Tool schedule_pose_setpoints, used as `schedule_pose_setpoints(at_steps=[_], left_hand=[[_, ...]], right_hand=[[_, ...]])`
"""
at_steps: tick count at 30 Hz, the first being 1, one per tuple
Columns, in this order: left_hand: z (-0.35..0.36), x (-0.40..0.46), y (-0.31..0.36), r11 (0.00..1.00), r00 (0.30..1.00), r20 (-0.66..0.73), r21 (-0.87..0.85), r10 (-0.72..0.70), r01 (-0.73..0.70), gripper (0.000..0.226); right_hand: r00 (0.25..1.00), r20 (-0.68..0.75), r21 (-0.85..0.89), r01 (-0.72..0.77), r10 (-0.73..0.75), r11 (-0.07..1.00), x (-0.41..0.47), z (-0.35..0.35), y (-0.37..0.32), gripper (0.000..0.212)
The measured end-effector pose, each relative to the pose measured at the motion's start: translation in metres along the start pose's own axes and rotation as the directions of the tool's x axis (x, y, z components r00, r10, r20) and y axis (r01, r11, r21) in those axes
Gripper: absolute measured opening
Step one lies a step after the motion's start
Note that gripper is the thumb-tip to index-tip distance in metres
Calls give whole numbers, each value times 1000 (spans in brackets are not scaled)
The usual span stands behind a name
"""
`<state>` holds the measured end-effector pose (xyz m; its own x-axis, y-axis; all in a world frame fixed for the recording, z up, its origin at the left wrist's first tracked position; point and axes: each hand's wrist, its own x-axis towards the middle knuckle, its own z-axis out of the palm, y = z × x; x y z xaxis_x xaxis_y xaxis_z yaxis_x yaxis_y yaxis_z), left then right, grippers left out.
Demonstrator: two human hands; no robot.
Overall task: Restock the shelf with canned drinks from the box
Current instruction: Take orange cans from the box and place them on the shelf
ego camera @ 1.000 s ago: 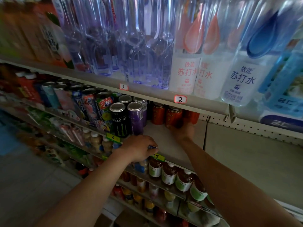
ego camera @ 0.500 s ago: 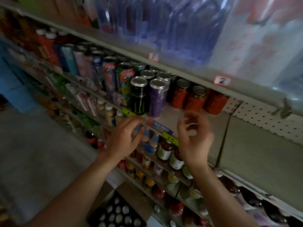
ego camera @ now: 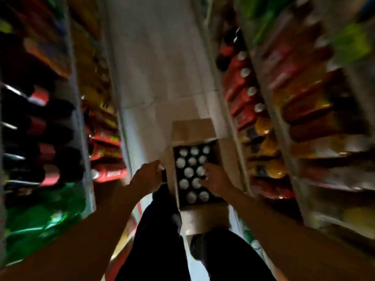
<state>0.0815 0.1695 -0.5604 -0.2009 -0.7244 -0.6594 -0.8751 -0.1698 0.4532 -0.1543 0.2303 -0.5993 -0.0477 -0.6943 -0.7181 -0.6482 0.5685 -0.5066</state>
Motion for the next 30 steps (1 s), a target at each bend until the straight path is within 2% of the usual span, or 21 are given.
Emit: schedule_pose_setpoints(at_steps=[4, 7, 10, 12, 17, 21, 24, 27, 30], left_hand=[[59, 52, -71, 995, 998, -57, -93, -38, 32, 38], [89, 87, -88, 989, 998, -31, -141, -54, 49, 21], [117, 123, -106, 982, 999, -26, -186, -39, 33, 22], [129, 139, -114, 977, 998, -48, -212, -46, 35, 24], [140, 144, -122, 970, 999, -19, -243, -31, 26, 29], [120, 134, -107, 974, 999, 31, -225, 9, -2, 64], [91, 123, -76, 961, 986, 47, -238, 158, -142, 94], [48, 94, -18, 894, 918, 69, -266, 390, -360, 99], [0, 49, 54, 824, 866, 46, -338, 498, -455, 92]], right_hand=[[999, 35, -82, 4, -1, 997, 114, 84, 13, 81], [998, 30, -240, 67, -62, 968, 179, 126, 21, 95], [995, 75, -397, 85, -61, 914, 229, 166, 43, 96], [996, 43, -439, 87, -75, 894, 249, 185, 57, 92], [988, -54, -288, 122, -143, 950, 250, 183, 61, 79], [974, -204, -65, 89, -100, 994, 205, 129, 41, 63], [968, -240, 69, 96, -77, 993, 152, 70, 19, 49], [963, -258, 257, 149, -81, 955, 80, -5, -11, 28], [967, -254, 432, 148, -38, 889, -4, -84, -53, 15]])
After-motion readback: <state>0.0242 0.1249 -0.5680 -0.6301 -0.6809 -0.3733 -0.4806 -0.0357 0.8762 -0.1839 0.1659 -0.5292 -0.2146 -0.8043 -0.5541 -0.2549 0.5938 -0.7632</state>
